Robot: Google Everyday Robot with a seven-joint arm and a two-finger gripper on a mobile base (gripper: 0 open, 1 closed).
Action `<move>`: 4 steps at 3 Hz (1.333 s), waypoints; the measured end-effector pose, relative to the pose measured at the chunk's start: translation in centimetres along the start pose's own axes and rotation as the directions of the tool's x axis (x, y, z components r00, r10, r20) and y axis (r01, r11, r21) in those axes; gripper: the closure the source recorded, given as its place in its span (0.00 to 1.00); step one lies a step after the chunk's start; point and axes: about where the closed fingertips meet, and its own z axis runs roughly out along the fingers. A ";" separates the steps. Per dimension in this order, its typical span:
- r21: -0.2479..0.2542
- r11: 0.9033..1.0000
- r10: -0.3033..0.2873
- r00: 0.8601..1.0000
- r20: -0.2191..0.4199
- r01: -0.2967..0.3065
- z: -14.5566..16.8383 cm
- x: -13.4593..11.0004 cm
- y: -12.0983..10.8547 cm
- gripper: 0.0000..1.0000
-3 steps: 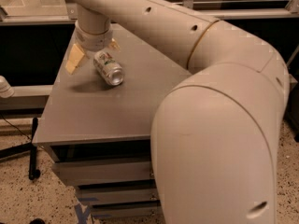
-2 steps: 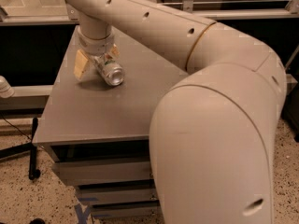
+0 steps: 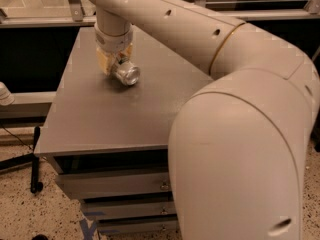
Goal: Place 7up can upright
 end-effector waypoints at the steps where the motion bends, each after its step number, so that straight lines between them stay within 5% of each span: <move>1: -0.059 0.998 -0.022 0.991 0.132 0.030 -2.8 -1.5 -2.7 0.87; 2: -0.173 0.982 -0.016 0.936 0.351 0.082 -7.7 -2.3 -4.1 1.00; 3: -0.265 0.955 0.038 0.831 0.555 0.133 -10.7 -2.9 -4.2 1.00; 4: -0.306 0.942 0.120 0.715 0.689 0.136 -14.0 -2.5 -3.3 1.00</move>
Offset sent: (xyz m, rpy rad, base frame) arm 0.0167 -0.0549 0.1608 0.7032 -0.2986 0.2354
